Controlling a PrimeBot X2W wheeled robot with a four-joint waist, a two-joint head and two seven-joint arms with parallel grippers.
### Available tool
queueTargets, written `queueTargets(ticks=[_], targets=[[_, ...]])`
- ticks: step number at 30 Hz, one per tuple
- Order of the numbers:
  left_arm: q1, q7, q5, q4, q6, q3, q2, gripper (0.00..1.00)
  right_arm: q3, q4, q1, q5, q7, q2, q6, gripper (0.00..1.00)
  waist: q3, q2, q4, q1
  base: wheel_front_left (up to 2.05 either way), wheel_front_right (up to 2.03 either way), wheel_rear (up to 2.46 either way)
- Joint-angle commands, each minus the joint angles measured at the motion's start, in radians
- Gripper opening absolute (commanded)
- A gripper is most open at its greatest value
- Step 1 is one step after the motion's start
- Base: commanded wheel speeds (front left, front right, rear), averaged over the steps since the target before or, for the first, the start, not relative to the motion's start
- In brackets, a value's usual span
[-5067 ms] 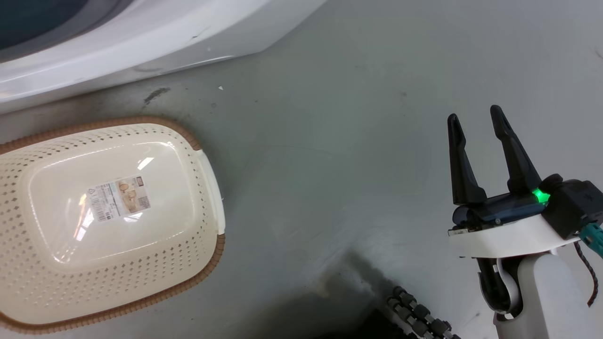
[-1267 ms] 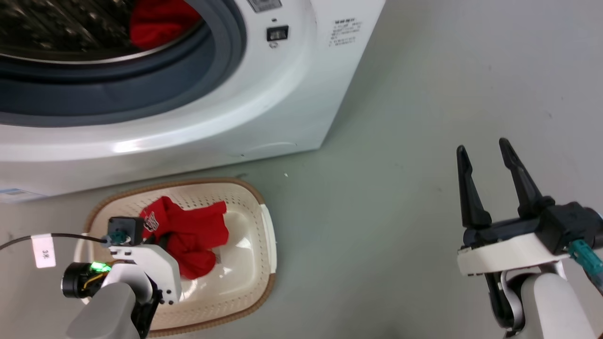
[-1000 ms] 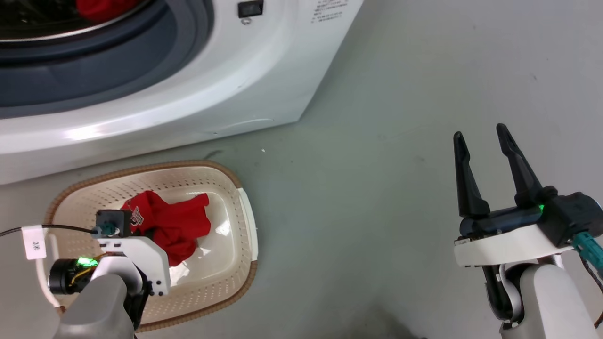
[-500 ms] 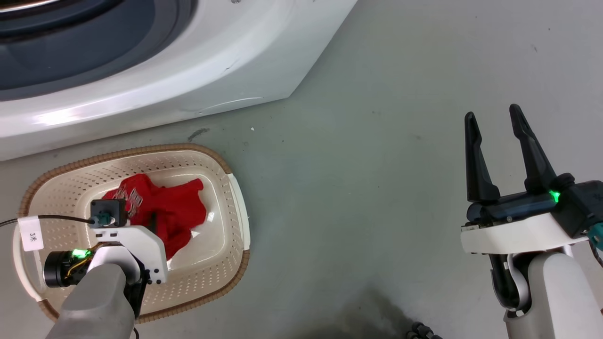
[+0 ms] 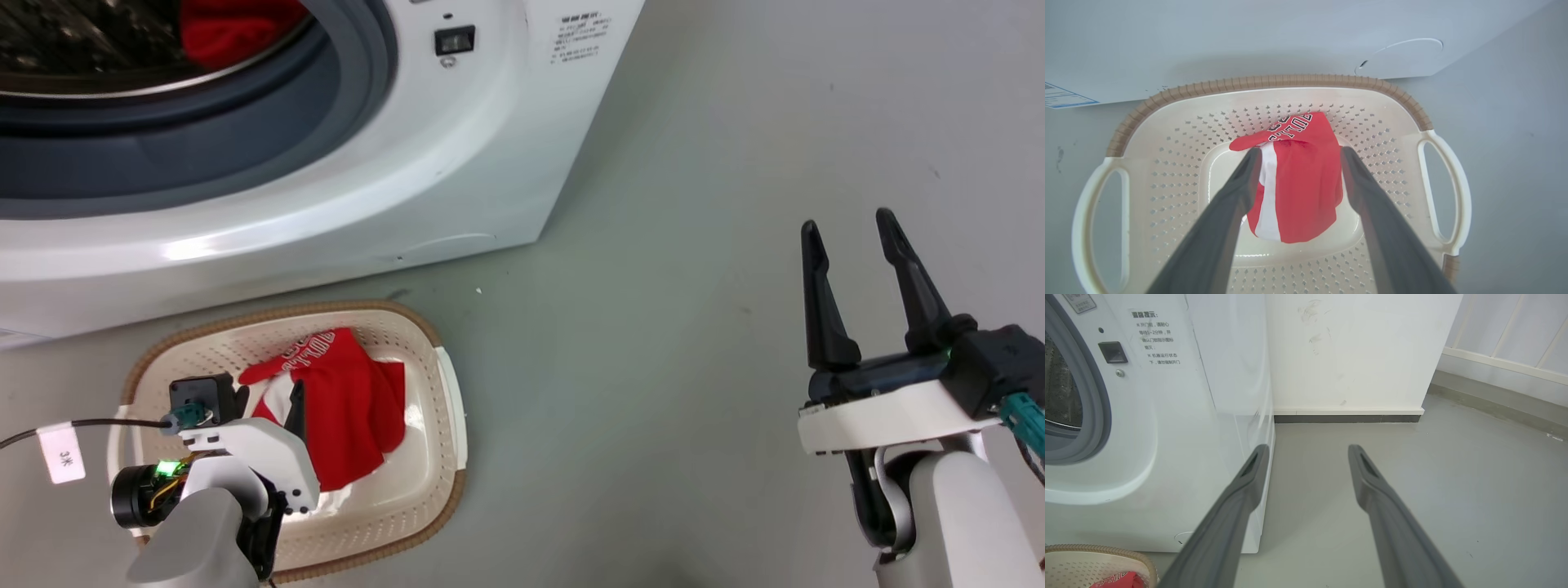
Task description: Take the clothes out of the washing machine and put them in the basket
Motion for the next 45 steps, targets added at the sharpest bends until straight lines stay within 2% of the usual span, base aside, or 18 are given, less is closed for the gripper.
queueTargets(ticks=[1, 10, 14, 18, 26, 28, 33, 34, 38, 45], targets=[[0.028, -0.002, 0.005, -0.040, 0.000, 0.023, -0.002, 1.00, -0.005, 0.007, 0.019, -0.005, -0.002, 0.001, -0.001, 1.00, -0.048, -0.0001, 0.029, -0.0001, 0.00, 0.00, 0.00], [0.160, -0.002, 0.100, -0.333, 0.007, 0.159, -0.021, 1.00, -0.028, 0.026, 0.056, -0.021, -0.002, 0.001, -0.001, 1.00, -0.132, -0.0001, 0.068, -0.0001, 0.00, 0.00, 0.00], [0.207, -0.003, 0.152, -0.473, -0.004, 0.225, -0.029, 1.00, -0.028, 0.035, 0.070, -0.011, -0.002, 0.001, -0.001, 1.00, -0.162, -0.0001, 0.072, -0.0001, 0.00, 0.00, 0.00], [0.221, -0.003, 0.189, -0.584, -0.037, 0.266, -0.034, 1.00, -0.027, 0.039, 0.074, -0.009, -0.002, 0.001, -0.001, 1.00, -0.174, -0.0001, 0.070, -0.0001, 0.00, 0.00, 0.00], [0.105, 0.006, 0.215, -0.685, -0.060, 0.304, -0.004, 1.00, -0.025, 0.033, 0.056, -0.009, -0.002, 0.001, -0.001, 1.00, -0.106, -0.0001, 0.036, -0.0001, 0.00, 0.00, 0.00], [0.040, 0.028, 0.214, -0.688, -0.064, 0.308, 0.026, 1.00, -0.021, 0.027, 0.048, -0.007, -0.002, 0.001, -0.001, 1.00, -0.068, -0.0001, 0.025, -0.0001, 0.00, 0.00, 0.00], [-0.135, 0.154, 0.187, -0.669, -0.081, 0.294, 0.077, 1.00, -0.020, 0.014, 0.033, 0.000, -0.002, 0.001, -0.001, 1.00, 0.026, -0.0001, -0.001, -0.0001, 0.00, 0.00, 0.00], [-0.260, 0.258, 0.172, -0.636, -0.091, 0.266, 0.117, 1.00, -0.020, 0.005, 0.015, 0.001, -0.002, 0.001, -0.001, 1.00, 0.079, -0.0001, -0.020, -0.0001, 0.00, 0.00, 0.00], [-0.426, 0.393, 0.157, -0.587, -0.097, 0.218, 0.169, 1.00, -0.009, -0.003, -0.002, 0.021, -0.002, 0.002, -0.001, 1.00, 0.145, -0.0001, -0.049, -0.0001, 0.00, 0.00, 0.00], [-0.689, 0.670, 0.107, -0.472, -0.095, 0.195, 0.205, 1.00, 0.019, -0.010, -0.024, 0.050, -0.002, 0.002, -0.001, 1.00, 0.231, -0.0001, -0.095, -0.0001, 0.00, 0.00, 0.00]])
